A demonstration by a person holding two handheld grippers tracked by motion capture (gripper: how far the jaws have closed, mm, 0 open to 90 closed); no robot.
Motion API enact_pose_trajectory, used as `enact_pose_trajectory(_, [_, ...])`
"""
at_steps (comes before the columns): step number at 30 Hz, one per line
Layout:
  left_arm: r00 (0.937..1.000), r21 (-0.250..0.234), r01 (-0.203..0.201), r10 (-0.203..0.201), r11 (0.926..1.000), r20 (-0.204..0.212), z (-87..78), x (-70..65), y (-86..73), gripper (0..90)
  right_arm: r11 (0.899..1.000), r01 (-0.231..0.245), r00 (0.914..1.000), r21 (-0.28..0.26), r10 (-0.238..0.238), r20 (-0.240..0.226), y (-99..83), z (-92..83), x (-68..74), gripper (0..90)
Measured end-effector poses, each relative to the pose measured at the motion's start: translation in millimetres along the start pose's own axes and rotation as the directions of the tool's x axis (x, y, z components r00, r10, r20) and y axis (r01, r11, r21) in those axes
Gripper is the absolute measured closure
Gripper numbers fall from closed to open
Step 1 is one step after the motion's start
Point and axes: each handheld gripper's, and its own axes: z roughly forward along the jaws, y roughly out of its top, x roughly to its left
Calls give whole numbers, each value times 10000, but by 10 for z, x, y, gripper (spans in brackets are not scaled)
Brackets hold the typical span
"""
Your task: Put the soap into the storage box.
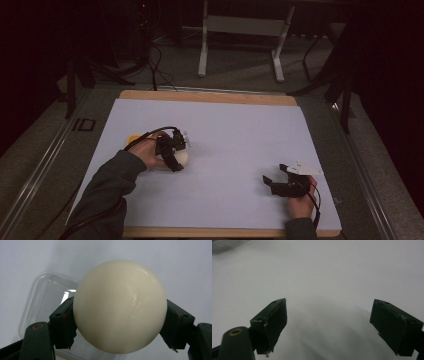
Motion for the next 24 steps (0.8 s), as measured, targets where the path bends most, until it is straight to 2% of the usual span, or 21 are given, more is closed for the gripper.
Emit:
enact_pose_trajectory(9, [9995,8,277,-277,9996,-141,-54,67,-92,256,10000,-2,10000,2,2,-4,0,0,0,141])
enact_pose_trajectory(24, [9972,-123,738,-740,9972,-121,-141,173,-273,256,10000,5,10000,-2,-5,6,0,0,0,141])
